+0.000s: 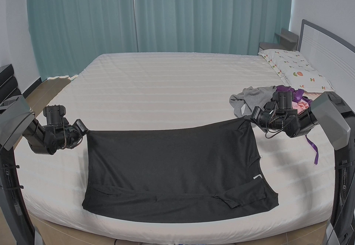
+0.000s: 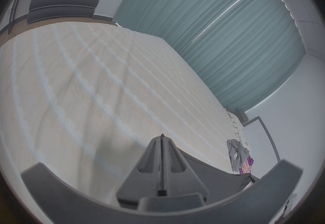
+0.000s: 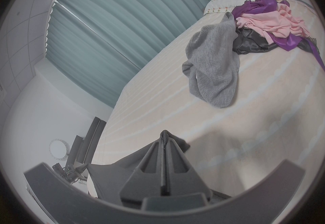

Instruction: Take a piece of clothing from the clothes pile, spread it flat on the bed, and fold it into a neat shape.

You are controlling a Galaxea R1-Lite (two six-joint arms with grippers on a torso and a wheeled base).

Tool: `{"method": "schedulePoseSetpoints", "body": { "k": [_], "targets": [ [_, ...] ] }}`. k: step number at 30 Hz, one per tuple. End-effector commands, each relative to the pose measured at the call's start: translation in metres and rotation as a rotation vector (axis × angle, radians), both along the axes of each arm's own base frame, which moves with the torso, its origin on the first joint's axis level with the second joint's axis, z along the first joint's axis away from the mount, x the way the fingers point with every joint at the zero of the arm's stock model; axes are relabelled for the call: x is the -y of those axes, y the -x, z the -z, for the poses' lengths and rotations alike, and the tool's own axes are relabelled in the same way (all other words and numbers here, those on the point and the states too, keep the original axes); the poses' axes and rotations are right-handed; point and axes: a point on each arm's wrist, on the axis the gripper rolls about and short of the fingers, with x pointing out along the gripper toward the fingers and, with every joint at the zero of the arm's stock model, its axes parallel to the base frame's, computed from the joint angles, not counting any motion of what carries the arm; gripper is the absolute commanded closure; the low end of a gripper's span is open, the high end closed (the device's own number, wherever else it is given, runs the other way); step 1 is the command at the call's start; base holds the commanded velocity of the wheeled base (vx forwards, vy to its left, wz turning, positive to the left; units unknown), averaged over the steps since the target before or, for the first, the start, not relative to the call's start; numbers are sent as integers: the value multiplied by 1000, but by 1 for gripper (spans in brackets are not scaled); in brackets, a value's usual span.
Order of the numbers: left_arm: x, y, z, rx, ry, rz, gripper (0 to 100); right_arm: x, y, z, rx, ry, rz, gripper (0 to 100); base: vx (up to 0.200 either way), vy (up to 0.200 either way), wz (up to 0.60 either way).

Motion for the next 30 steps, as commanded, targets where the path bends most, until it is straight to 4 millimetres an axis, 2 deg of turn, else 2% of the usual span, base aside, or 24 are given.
{"method": "schedulePoseSetpoints", "body": {
  "k": [1,10,14,17,21,30],
  "targets": [
    [0,-1,2,0,2,-1,100,1,2,-4,11,-1,2,100,0,0,0],
    [0,-1,2,0,3,1,100,2,4,-2,17,-1,3,100,0,0,0],
    [1,1,4,-13,6,3,100,2,11,7,-13,14,-3,100,0,0,0],
    [1,4,6,-24,7,5,100,3,14,5,-11,8,-1,100,0,0,0],
    [3,12,10,-48,8,8,100,8,25,-5,-15,0,6,100,0,0,0],
    [5,27,8,-73,12,11,100,14,54,-8,-47,-22,-26,100,0,0,0]
  ]
}}
